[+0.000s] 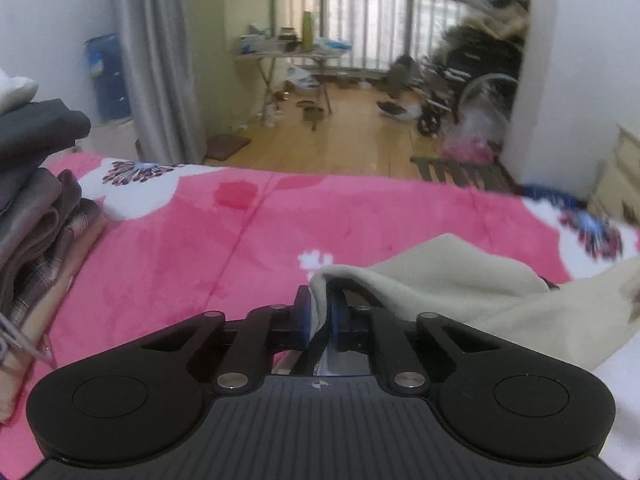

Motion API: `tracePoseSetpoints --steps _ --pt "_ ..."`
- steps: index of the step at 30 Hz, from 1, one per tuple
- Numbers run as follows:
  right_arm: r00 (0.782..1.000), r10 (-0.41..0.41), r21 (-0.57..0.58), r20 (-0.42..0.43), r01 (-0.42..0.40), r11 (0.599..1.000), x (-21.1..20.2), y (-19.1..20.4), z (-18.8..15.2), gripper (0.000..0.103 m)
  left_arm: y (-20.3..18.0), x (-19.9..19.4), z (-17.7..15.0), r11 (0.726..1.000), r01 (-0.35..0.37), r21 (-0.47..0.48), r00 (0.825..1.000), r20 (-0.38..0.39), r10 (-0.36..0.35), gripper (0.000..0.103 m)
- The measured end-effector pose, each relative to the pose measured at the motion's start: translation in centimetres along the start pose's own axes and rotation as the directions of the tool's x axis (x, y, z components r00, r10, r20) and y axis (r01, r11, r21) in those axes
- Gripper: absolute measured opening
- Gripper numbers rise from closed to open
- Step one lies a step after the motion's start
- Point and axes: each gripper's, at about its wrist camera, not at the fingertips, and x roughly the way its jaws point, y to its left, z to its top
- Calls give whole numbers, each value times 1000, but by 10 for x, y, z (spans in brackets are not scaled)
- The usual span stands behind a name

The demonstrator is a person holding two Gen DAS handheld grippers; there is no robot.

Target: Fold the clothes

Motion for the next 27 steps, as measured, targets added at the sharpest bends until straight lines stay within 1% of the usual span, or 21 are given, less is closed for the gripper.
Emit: tracePoseSetpoints --steps 2,3,5,7,8,9,10,11,12,13,14,16,19,20,21,22,24,27 --pt "1000 -12 18 29 12 1000 -5 -7 17 12 -1 -2 14 1000 10 -29 1000 29 -9 7" --pt "999 -17 7 45 17 1000 -5 -8 25 12 -2 -2 21 999 16 -40 999 46 -14 7" --pt "997 -31 -28 73 33 999 -4 -9 38 12 -6 1 35 999 4 -47 997 76 0 7" --pt "995 -50 -62 81 55 997 7 -7 47 12 -12 11 42 999 -15 -48 996 82 19 8" --pt "995 -70 -73 73 76 994 16 -5 47 13 -17 21 41 999 -21 -27 999 46 22 9" --pt "994 -100 -93 43 104 990 30 -5 42 15 -21 31 40 1000 -25 -2 1000 4 25 10" --pt "991 -132 -115 10 132 985 46 -5 37 23 -25 43 34 999 -33 29 998 -49 35 18" --pt "986 -163 -127 -44 156 980 59 -5 30 31 -27 51 27 998 -42 52 995 -92 47 22" --pt "975 -202 -124 -96 189 974 71 -8 22 42 -29 57 20 996 -50 73 989 -134 59 31" --pt "960 -240 -121 -147 223 967 82 -12 14 43 -28 56 15 996 -54 72 988 -144 64 37" --pt "957 -243 -102 -157 229 968 82 -15 8 44 -27 54 11 996 -58 68 987 -148 67 41" --pt "964 -236 -39 -125 233 972 67 -21 4 58 -22 42 10 996 -50 71 989 -137 60 63" --pt "971 -220 -15 -93 219 976 38 -27 6 60 -13 16 17 995 -18 99 993 -112 29 71" --pt "973 -217 -13 -81 217 976 27 -28 7 63 -10 6 20 995 -7 103 994 -104 18 73" --pt "974 -214 -3 -69 214 977 13 -30 9 68 -6 -5 23 995 1 101 995 -99 10 76" --pt "977 -203 24 -61 205 979 -1 -32 9 70 -3 -17 26 995 10 95 995 -96 -1 79" --pt "983 -180 80 -46 183 980 -30 -37 8 70 7 -42 31 997 32 76 996 -86 -26 80" --pt "991 -121 175 -49 128 976 -76 -40 -2 71 20 -83 37 997 55 55 997 -56 -52 80"
